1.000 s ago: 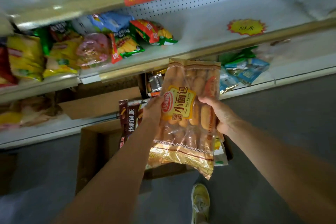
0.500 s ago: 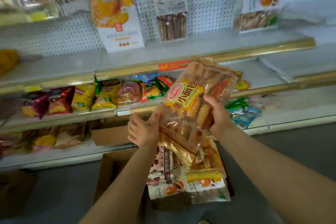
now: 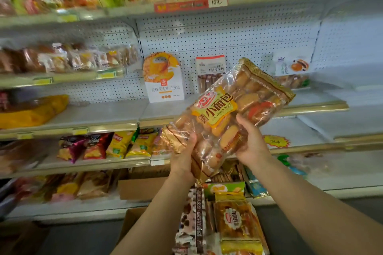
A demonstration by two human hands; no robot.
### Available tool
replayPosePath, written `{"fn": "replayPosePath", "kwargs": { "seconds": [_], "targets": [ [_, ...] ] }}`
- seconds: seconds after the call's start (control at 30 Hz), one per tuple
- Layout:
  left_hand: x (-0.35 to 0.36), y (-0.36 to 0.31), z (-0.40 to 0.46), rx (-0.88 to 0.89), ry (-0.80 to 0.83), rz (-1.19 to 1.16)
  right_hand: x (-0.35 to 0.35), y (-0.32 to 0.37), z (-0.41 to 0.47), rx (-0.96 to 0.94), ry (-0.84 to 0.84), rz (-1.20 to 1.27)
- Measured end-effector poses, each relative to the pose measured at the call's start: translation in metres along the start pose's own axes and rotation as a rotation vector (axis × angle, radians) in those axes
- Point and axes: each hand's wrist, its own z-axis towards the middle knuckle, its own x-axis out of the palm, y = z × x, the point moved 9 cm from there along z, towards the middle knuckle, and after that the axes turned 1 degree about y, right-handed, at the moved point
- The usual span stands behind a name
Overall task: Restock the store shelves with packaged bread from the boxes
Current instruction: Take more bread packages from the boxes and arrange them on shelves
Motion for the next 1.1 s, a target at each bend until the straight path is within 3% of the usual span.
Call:
{"fn": "replayPosePath", "kwargs": {
  "seconds": [0.13, 0.33, 0.57, 0.97, 1.1],
  "targets": [
    [0.002, -0.042, -0.024, 0.121, -0.053, -0.074, 0.031, 0.025, -0.019, -0.004, 0.098, 0.0],
    [0.017, -0.095, -0.04, 0.276, 0.023, -0.125, 0.065, 0.058, -0.031, -0.082, 0.139, -0.027],
    [0.034, -0.157, -0.051, 0.435, 0.053, -0.002, 0.083, 0.084, -0.024, -0.112, 0.136, -0.037],
    [0.121, -0.205, -0.029, 0.509, 0.075, 0.08, 0.071, 0.168, 0.03, -0.148, 0.062, -0.18],
    [0.163, -0.219, -0.025, 0.586, 0.095, 0.121, 0.07, 0.202, 0.058, -0.15, 0.109, -0.158]
  ]
}}
